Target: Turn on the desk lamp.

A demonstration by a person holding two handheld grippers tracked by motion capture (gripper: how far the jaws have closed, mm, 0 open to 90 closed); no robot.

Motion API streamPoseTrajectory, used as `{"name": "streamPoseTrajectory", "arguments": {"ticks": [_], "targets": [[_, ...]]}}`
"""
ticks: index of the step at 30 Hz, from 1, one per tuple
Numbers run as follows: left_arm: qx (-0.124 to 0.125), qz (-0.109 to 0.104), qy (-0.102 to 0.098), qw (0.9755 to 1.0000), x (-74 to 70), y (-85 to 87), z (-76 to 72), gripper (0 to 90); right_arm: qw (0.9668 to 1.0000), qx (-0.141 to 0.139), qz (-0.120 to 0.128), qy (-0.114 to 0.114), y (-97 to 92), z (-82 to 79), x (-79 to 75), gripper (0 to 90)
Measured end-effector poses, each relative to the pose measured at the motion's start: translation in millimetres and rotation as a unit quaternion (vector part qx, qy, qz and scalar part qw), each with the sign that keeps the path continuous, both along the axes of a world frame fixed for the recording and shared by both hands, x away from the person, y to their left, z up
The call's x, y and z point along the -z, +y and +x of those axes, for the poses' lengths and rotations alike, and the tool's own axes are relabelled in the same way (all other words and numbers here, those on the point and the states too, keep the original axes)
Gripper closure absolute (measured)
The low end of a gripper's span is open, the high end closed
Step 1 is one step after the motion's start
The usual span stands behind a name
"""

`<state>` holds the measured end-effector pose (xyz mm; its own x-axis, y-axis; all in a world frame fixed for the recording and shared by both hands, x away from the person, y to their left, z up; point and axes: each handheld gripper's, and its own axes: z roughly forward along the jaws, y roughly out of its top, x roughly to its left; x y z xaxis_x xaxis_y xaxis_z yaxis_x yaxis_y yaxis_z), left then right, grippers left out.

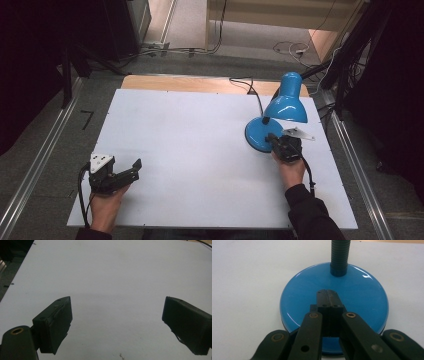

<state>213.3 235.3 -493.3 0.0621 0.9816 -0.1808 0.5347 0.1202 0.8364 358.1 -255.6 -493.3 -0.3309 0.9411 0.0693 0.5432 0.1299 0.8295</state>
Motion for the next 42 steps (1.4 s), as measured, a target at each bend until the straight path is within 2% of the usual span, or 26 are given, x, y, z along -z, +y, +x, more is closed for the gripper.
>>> {"name": "streamPoseTrajectory", "arguments": {"ticks": [9,22,42], "targets": [[0.001,-0.001,-0.004,1.0000,-0.6,0.9,-1.0,9.8,1.0000,-0.001,-0.009,0.003,2.9,1.9,2.5,87.9],[0.005,0.001,-0.003,1.0000,-0.8,-1.3,-0.6,9.8,1.0000,-0.002,-0.005,0.008,2.6,1.2,3.3,87.9],[0.008,-0.003,0.004,1.0000,1.2,-2.1,0.2,9.8,0.9997,0.003,-0.023,0.004,6.7,-1.7,3.8,88.0]]}}
